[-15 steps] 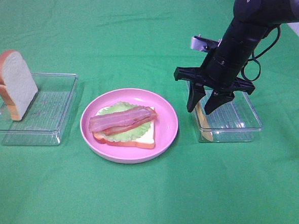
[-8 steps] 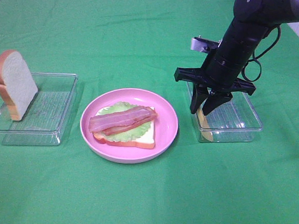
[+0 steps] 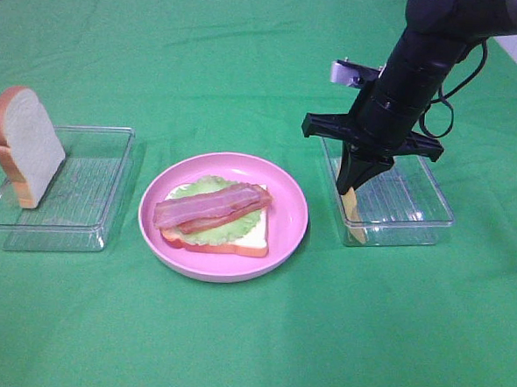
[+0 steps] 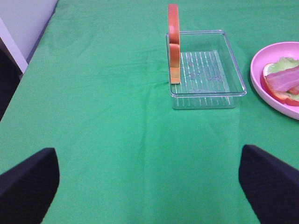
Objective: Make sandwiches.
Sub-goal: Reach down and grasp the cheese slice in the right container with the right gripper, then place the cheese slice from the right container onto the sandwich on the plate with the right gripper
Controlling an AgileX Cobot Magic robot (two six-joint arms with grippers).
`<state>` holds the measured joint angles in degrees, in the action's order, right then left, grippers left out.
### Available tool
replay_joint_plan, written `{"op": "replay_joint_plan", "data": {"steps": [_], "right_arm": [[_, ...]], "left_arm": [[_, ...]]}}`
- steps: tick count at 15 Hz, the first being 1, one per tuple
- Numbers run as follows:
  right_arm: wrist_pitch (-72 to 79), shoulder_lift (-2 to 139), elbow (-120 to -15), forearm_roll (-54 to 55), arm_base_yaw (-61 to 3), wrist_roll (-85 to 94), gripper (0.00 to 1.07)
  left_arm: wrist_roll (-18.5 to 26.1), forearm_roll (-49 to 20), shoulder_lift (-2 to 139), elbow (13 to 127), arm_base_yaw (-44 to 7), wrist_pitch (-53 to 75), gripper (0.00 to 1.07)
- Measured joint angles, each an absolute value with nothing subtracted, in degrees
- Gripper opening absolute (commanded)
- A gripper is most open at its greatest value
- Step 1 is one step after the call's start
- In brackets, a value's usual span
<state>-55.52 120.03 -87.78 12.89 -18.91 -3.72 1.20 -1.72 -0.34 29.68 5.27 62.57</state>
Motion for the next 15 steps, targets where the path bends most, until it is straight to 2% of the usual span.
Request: {"op": "replay_joint_plan", "data": {"steps": [5, 7, 8, 11, 13, 15], "right_arm": [[-56.95, 109.38, -87.72, 14.73, -18.91, -3.72, 0.0], [-55.29, 105.48, -87.72, 25.78, -18.91, 1.15, 0.0], [-55.12, 105.48, -87.72, 28.3, -18.91, 2.69, 0.0], [-55.0, 108.63, -87.72, 46.98, -19.88, 15.3, 0.0], [-55.0, 112.41, -87.72, 53.0, -22.69, 19.6, 0.0], [-54.6, 115.91, -87.72, 54.37, -25.1, 20.51, 0.0]], "left_arm": [[1.2, -1.72, -0.34, 29.68, 5.27, 62.57, 0.98], [1.2, -1.66, -0.34, 29.68, 5.27, 62.57, 0.98], [1.2, -1.66, -0.34, 29.68, 5.27, 62.57, 0.98], [1.2, -1.66, -0.34, 29.68, 5.27, 62.57, 0.98], [1.2, -1.66, -0.34, 29.68, 5.27, 62.57, 0.98], [1.2, -1.66, -0.34, 29.68, 5.27, 62.57, 0.98]]}}
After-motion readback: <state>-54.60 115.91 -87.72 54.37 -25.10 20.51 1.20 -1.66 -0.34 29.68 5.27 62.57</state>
